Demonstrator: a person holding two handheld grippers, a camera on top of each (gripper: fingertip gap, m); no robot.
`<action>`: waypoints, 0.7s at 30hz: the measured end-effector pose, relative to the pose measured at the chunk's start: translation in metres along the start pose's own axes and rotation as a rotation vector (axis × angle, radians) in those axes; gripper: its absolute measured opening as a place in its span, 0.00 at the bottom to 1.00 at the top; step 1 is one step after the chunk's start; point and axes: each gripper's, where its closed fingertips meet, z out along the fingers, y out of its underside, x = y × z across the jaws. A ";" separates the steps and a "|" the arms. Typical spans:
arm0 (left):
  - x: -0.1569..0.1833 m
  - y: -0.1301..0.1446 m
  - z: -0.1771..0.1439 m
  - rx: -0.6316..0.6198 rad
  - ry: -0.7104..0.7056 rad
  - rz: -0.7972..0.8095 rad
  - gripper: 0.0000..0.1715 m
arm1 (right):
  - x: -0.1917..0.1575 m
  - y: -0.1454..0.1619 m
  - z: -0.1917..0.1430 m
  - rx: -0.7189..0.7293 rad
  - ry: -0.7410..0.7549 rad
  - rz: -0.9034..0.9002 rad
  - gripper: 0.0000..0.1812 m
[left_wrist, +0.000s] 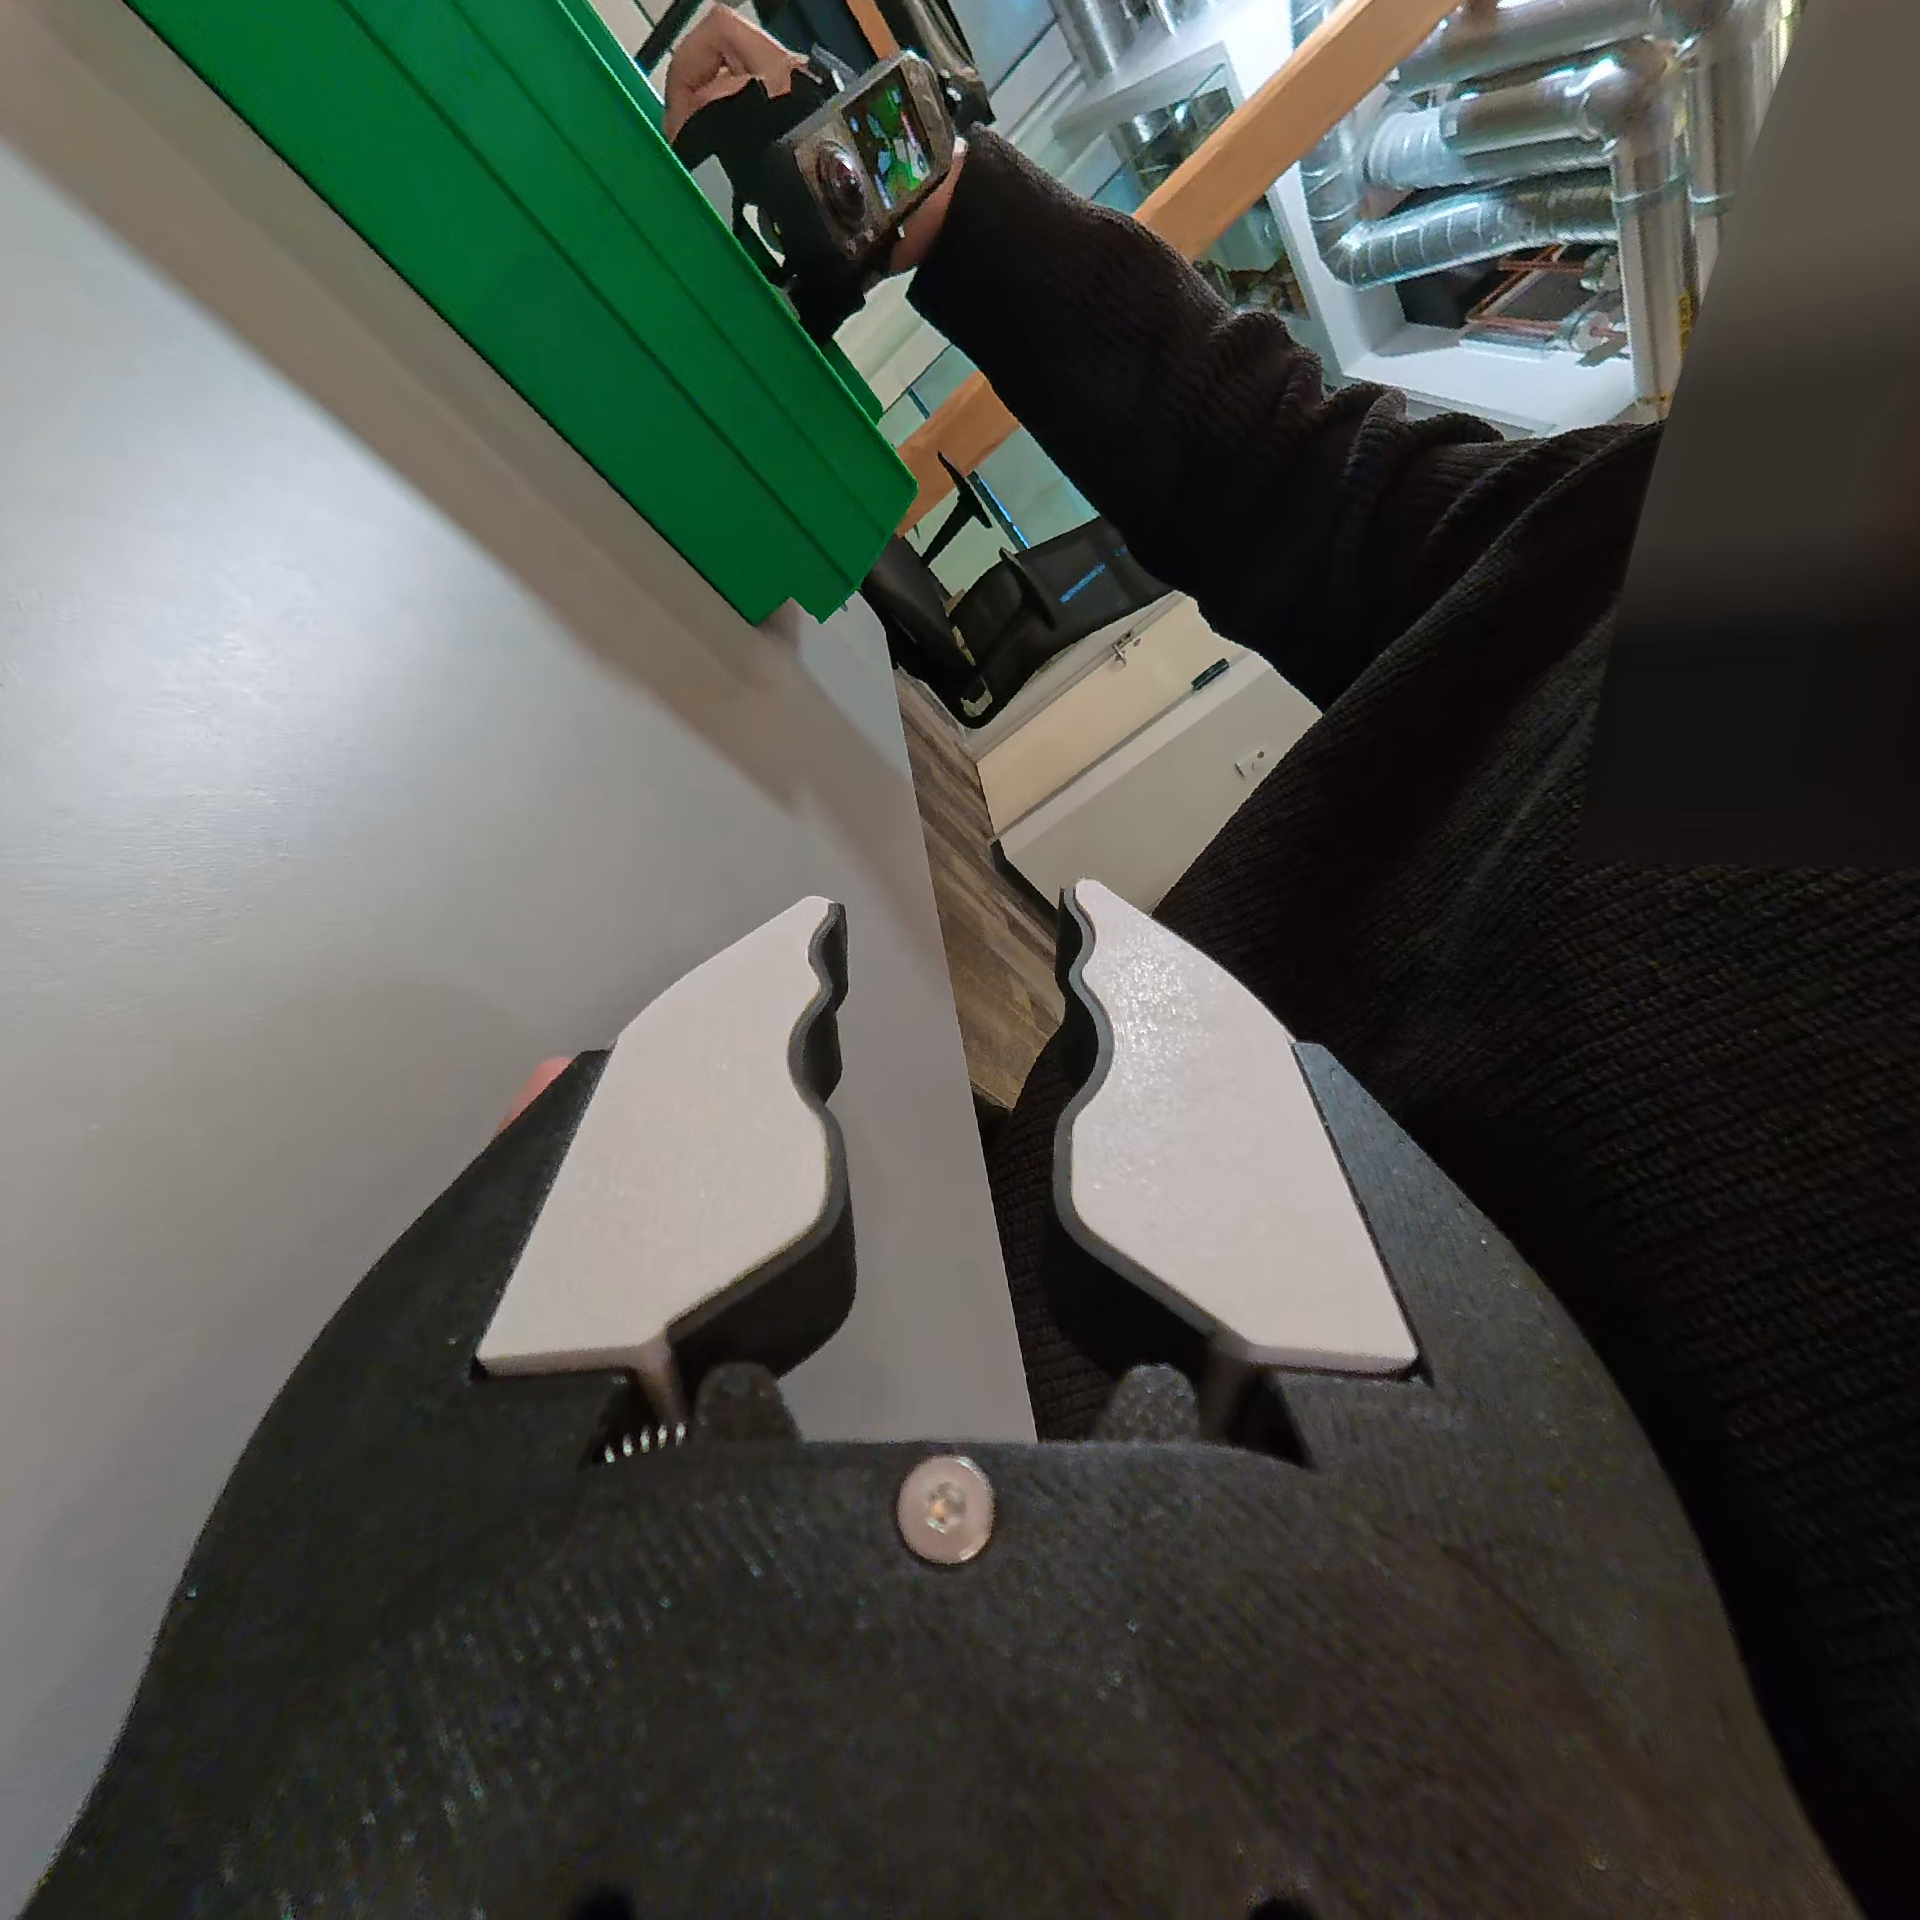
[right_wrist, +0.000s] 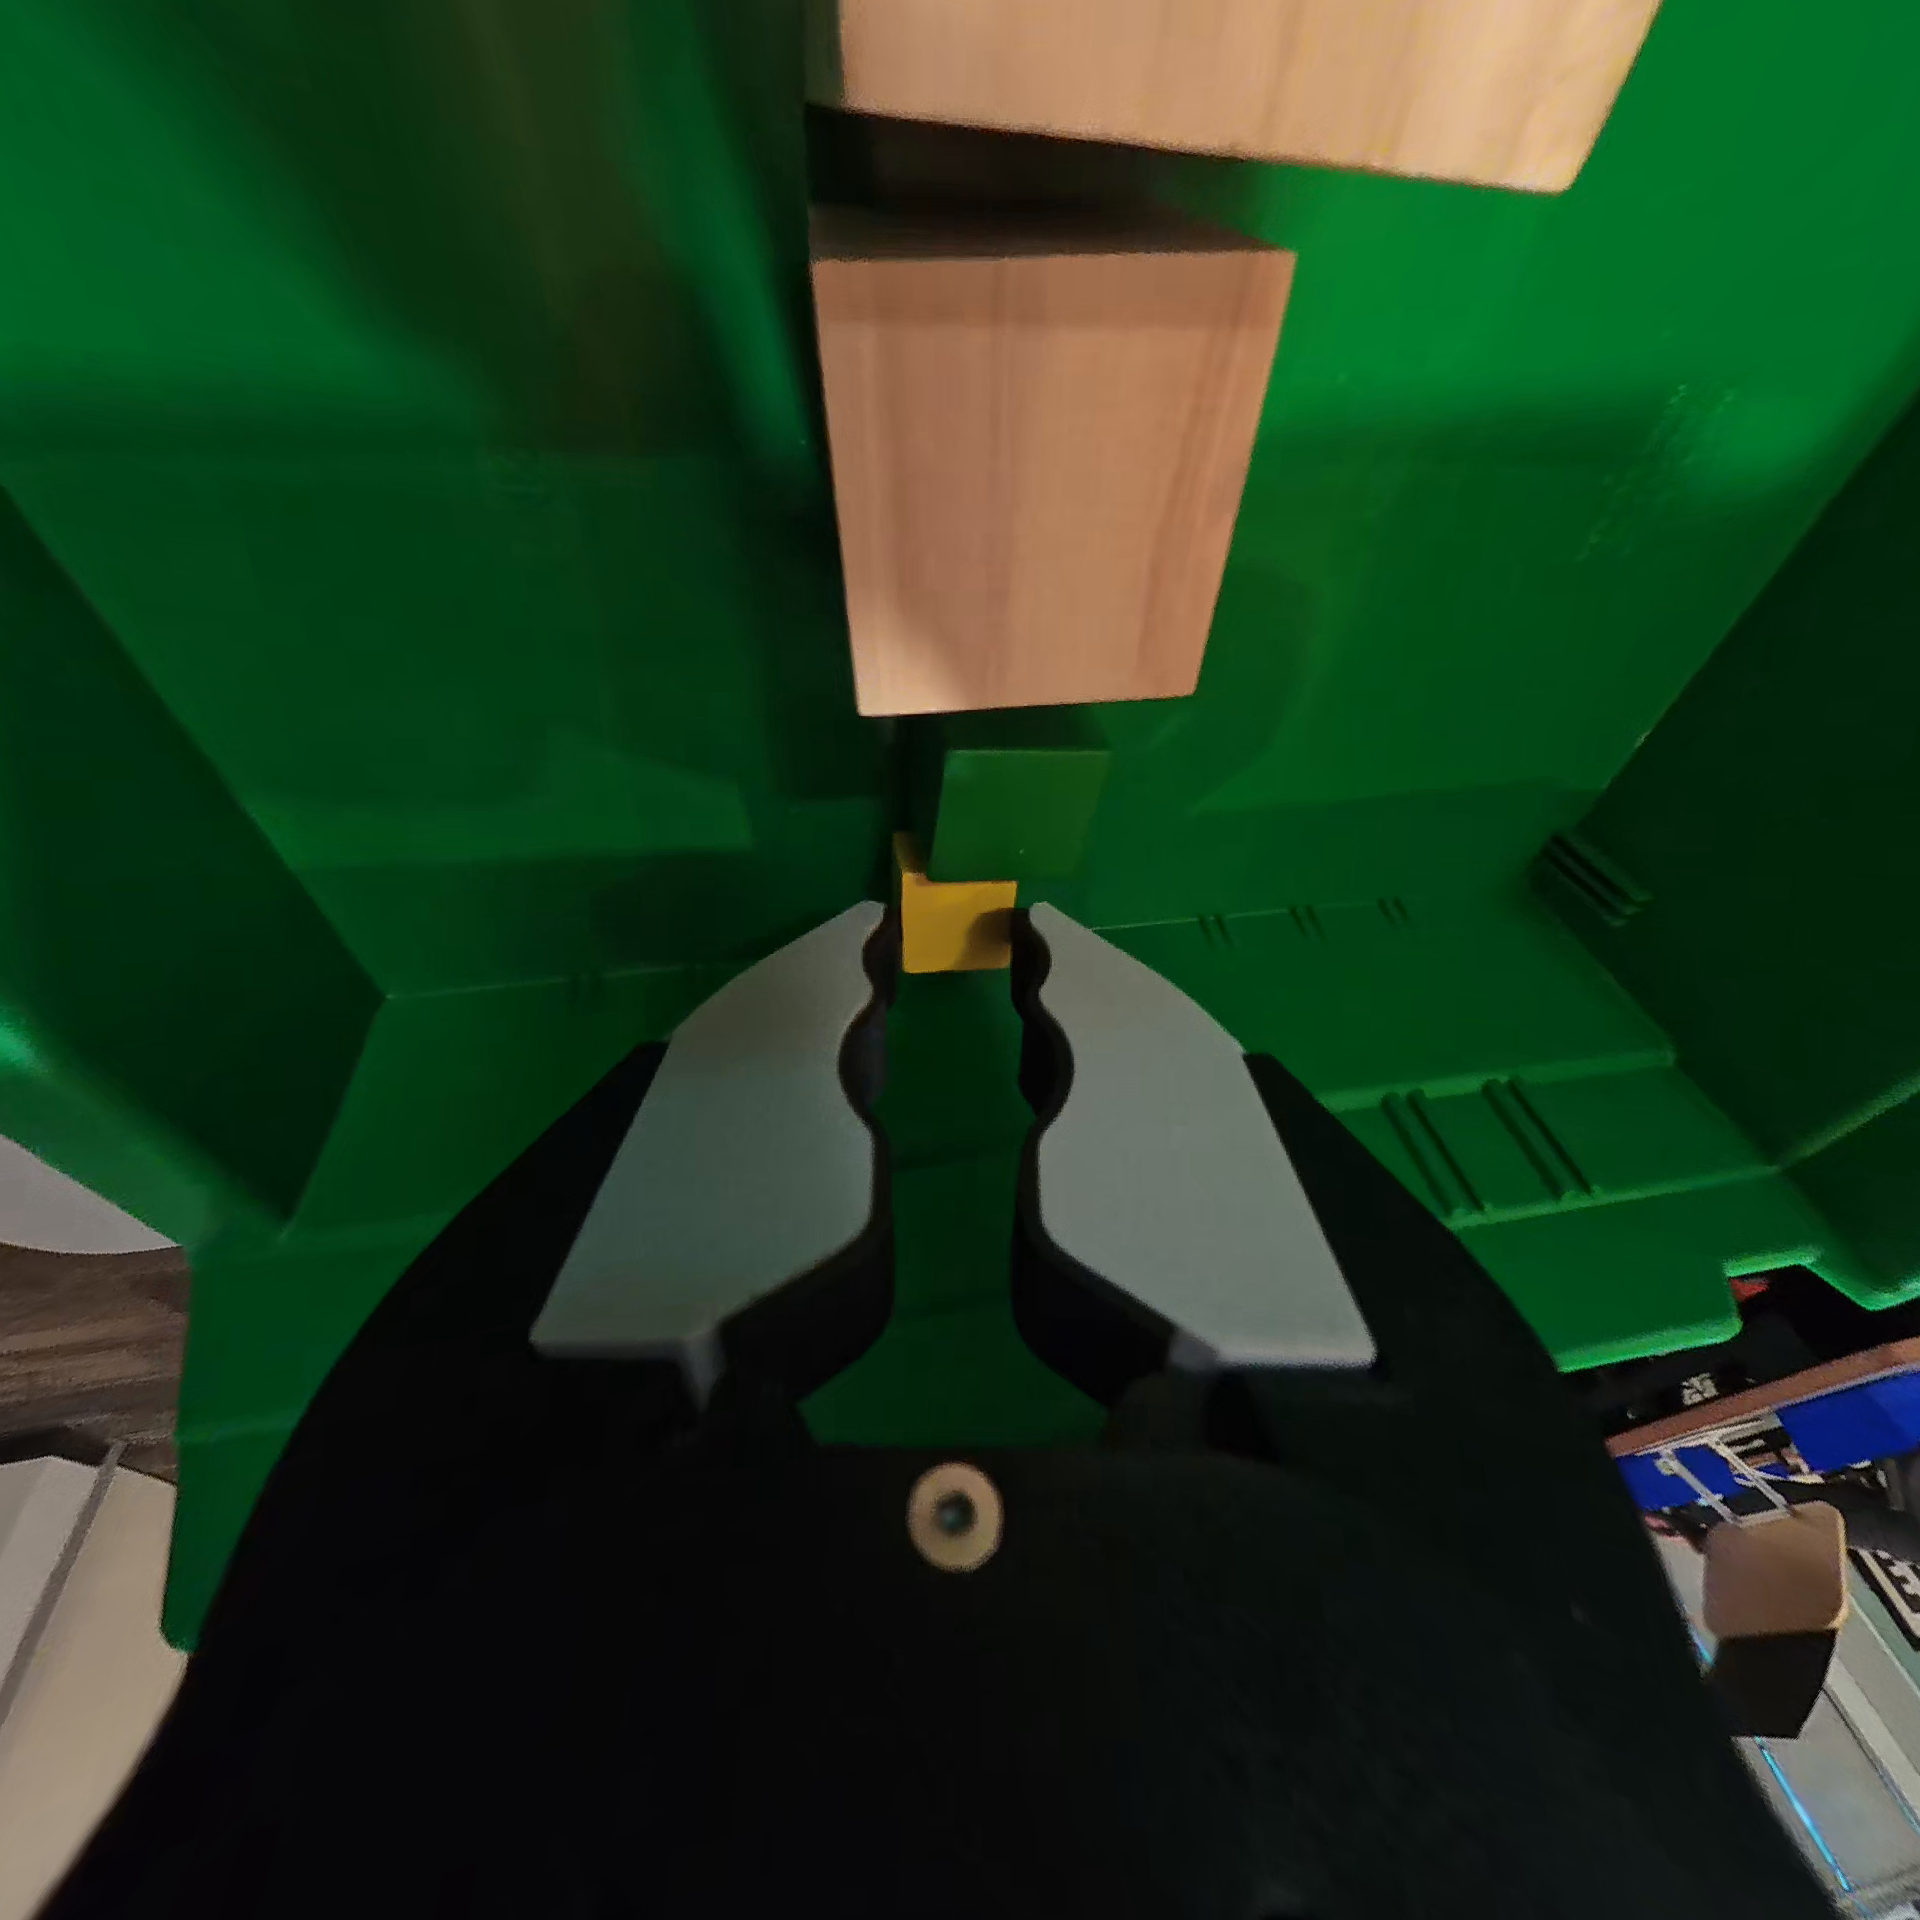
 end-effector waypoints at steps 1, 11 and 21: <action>0.000 0.000 0.000 0.000 0.002 -0.003 0.23 | 0.000 0.000 0.000 0.004 0.004 -0.007 0.12; 0.001 -0.004 -0.003 0.026 0.032 -0.035 0.23 | 0.007 0.004 -0.011 -0.027 0.084 -0.025 0.12; 0.001 -0.004 -0.004 0.027 0.042 -0.048 0.23 | 0.023 -0.015 -0.041 0.215 0.098 0.191 0.05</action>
